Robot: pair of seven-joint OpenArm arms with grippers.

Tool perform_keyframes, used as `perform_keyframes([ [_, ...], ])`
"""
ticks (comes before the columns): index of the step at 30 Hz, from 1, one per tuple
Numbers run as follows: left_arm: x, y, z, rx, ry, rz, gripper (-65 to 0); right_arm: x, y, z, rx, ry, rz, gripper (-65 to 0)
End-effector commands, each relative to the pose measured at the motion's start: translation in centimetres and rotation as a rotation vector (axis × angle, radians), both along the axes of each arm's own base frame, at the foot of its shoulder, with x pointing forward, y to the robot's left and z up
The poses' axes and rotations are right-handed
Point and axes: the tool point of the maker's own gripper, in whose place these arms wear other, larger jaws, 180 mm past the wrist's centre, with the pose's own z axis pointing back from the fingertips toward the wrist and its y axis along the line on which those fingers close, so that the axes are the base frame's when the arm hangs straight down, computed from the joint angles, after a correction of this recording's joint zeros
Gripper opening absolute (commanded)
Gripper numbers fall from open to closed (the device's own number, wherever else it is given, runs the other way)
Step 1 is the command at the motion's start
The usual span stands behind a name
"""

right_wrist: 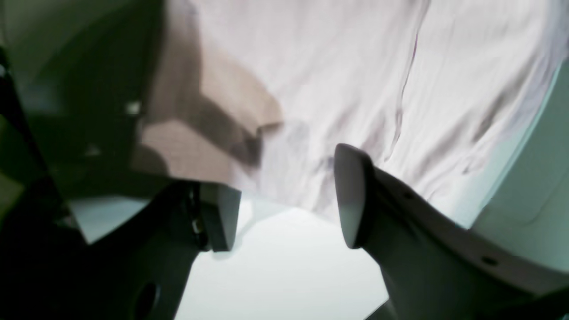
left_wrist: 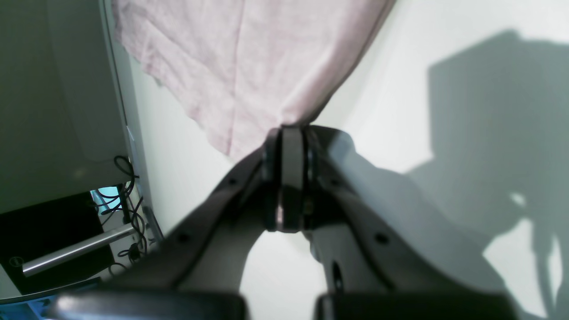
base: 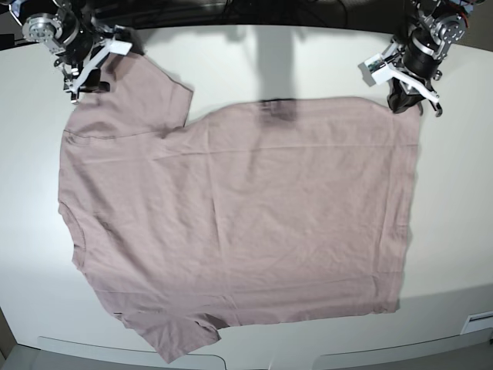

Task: Fold the T-shirt properly
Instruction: 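Grasp the shirt corners with both grippers, adjusting the right gripper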

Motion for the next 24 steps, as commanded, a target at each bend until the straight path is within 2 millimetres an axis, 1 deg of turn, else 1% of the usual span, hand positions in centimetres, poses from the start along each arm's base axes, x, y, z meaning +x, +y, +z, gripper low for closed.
perform_keyframes([
  [1,0.6,1.0,0.1,0.046,-0.030,0.017,-65.0,-2.8,1.4,-0.9,0.064,0.114,0.018,-30.8],
  [5,0.6,1.0,0.1,0.046,-0.030,0.017,-65.0,-3.3,2.0,-1.0,0.074,0.123,0.034,-31.6],
  [9,0.6,1.0,0.1,0.046,-0.030,0.017,-65.0,-4.2,2.9,-1.4,0.091,0.147,0.053,-40.0],
  [12,0.6,1.0,0.1,0.046,-0.030,0.017,-65.0,-4.6,3.3,-1.5,0.098,0.159,0.060,-40.5],
  [14,0.6,1.0,0.1,0.046,-0.030,0.017,-65.0,-4.7,3.3,-1.5,0.098,0.159,0.060,-41.1],
  [17,0.6,1.0,0.1,0.046,-0.030,0.017,-65.0,-4.6,3.1,-1.5,0.090,0.158,0.058,-46.0],
  [19,0.6,1.0,0.1,0.046,-0.030,0.018,-65.0,-4.6,3.1,-1.5,0.087,0.158,0.056,-48.0],
  [24,0.6,1.0,0.1,0.046,-0.030,0.018,-65.0,-4.5,2.4,-1.6,0.049,0.151,0.045,-48.0],
])
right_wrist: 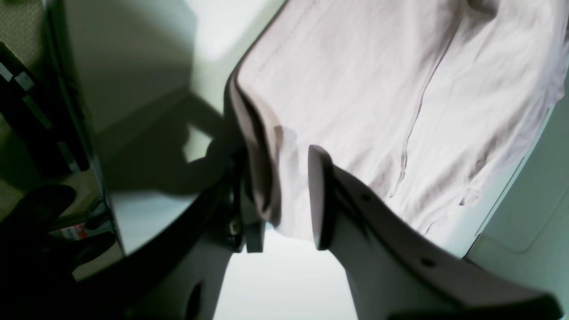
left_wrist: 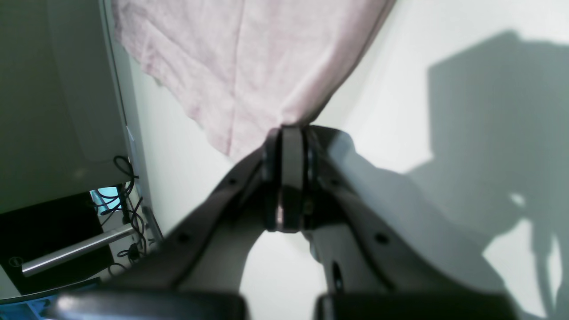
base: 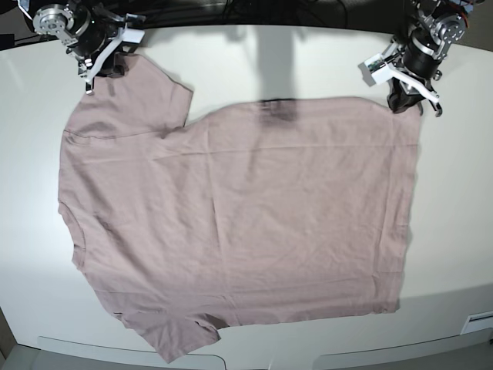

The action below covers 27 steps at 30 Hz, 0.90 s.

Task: Fold the T-shirt properly
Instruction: 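Grasp the shirt corners with both grippers, adjusting the right gripper, then lift and pull the shirt with both grippers to straighten it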

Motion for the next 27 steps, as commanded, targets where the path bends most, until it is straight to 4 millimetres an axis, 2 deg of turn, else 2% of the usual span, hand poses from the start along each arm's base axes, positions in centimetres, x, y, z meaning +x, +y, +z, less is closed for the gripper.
perform_keyframes([
  [1,0.6,1.0,0.1,0.046,-0.030,0.018,-65.0,-2.9,0.5,-0.9,0.018,0.122,0.002,-48.7],
  [7,0.6,1.0,0.1,0.046,-0.030,0.018,-65.0,-2.7,-0.8,-0.9,-0.047,0.109,-0.021,-65.0],
  [10,0.6,1.0,0.1,0.046,-0.030,0.018,-65.0,-2.7,-1.1,-0.9,-0.063,0.108,-0.030,-65.0],
  [17,0.6,1.0,0.1,0.046,-0.030,0.017,-65.0,-3.5,0.5,-1.0,0.051,0.168,-0.133,-65.0],
  [22,0.6,1.0,0.1,0.046,-0.030,0.017,-65.0,-4.2,0.6,-1.0,0.080,0.210,-0.225,-65.0],
  [24,0.6,1.0,0.1,0.048,-0.030,0.017,-65.0,-4.1,0.3,-1.1,0.080,0.212,-0.289,-65.0],
  [27,0.7,1.2,0.2,0.051,-0.031,0.017,-65.0,-3.9,-1.1,-1.1,0.030,0.192,-0.404,-65.0],
])
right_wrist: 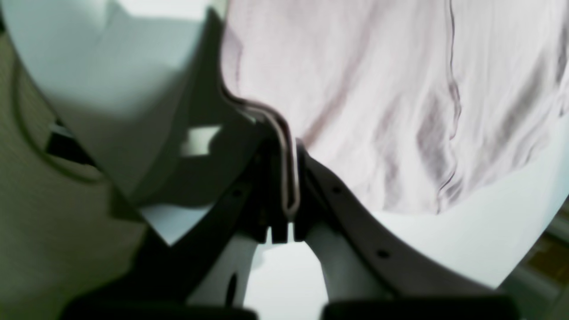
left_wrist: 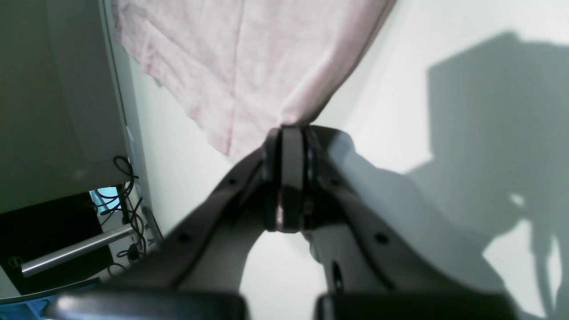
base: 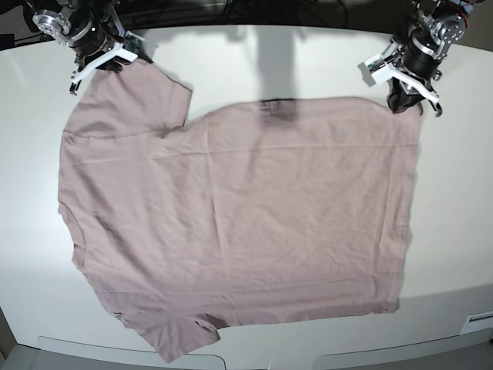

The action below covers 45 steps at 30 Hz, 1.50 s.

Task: Fold the T-shirt properly
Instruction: 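Lift and pull the shirt with both grippers to straighten it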

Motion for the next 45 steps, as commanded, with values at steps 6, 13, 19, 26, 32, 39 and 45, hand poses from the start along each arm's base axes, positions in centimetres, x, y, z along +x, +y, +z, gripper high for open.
perform_keyframes([
  [6,1.1,1.4,0.7,0.051,-0.066,0.027,-65.0,-1.5,-2.4,-0.5,-0.103,0.031,-0.113,-65.0],
  [13,2.1,4.3,2.2,0.129,-0.114,-0.006,-65.0,-0.3,-0.7,1.6,-0.075,-0.062,-0.154,-65.0],
  [19,2.8,6.4,3.5,0.187,-0.158,0.005,-65.0,0.4,1.8,4.5,-0.018,-0.141,-0.184,-65.0],
  [26,3.1,6.9,4.1,0.200,-0.192,0.036,-65.0,2.0,1.2,6.0,-0.061,-0.241,-0.207,-65.0],
  [32,3.0,8.1,4.7,0.227,-0.228,0.097,-65.0,1.6,2.6,6.1,-0.026,-0.244,-0.234,-65.0],
  [39,1.1,9.2,5.3,0.275,-0.270,0.103,-65.0,0.5,4.8,8.8,0.019,-0.266,-0.203,-65.0],
  [45,0.4,11.7,7.2,0.369,-0.336,0.139,-65.0,1.4,5.6,10.8,0.050,-0.314,-0.234,-65.0],
])
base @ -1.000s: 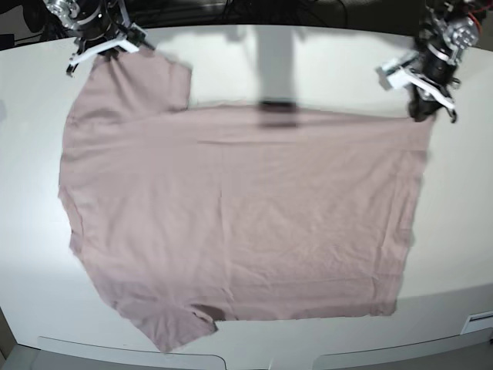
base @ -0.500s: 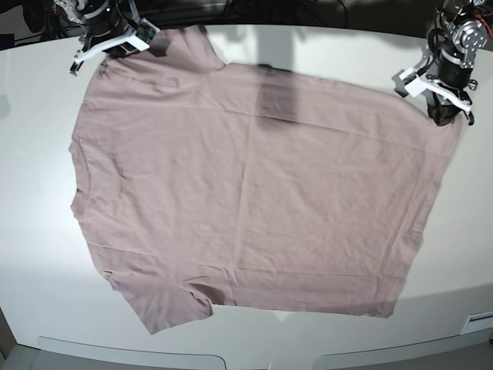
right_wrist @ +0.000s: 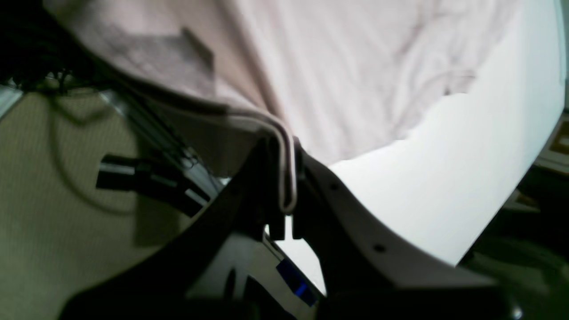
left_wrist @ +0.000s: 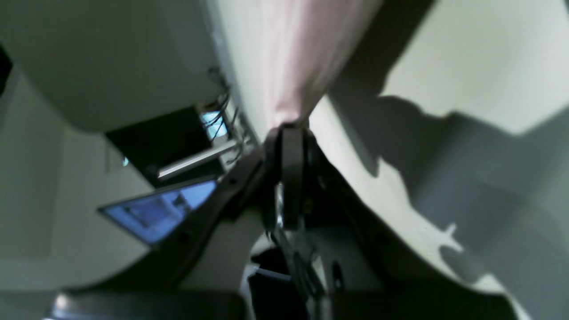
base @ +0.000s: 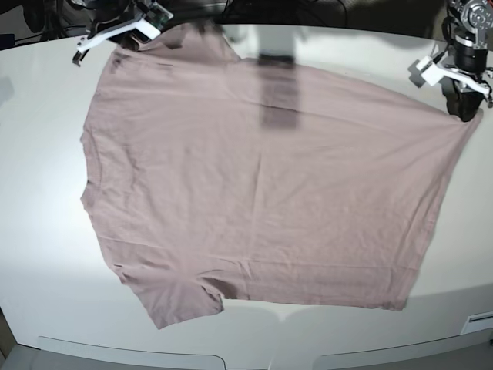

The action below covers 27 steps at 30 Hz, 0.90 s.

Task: Fold the T-shirt properly
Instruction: 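Lift and pull the shirt with both grippers to straighten it, then lower both grippers and grasp the shirt's shoulder edges again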

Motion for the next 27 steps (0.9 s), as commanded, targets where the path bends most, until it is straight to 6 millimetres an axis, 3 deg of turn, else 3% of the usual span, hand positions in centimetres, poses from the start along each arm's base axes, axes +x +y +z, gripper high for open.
perform_keyframes([
  [1,0.1,1.1,1.4,0.028,-0.044,0.013,-65.0,0.5,0.2,0.9,0.007,-0.034,0.000,-65.0],
  [5,-1.3,3.2,2.5,0.067,-0.049,0.047,-65.0,1.2,0.1,1.7,0.003,-0.066,-0.001,-65.0],
  [8,-1.9,3.4,3.5,0.074,-0.056,0.029,-65.0,2.4,-0.6,2.7,-0.005,-0.120,-0.027,-65.0],
  [19,0.2,-1.0,8.1,-0.026,-0.183,-0.044,-65.0,5.9,-3.7,5.6,-0.034,-0.250,-0.094,-65.0],
  [27,1.7,-1.4,9.1,-0.089,-0.232,-0.034,-65.0,7.7,-2.7,5.9,0.078,-0.258,-0.128,-65.0],
])
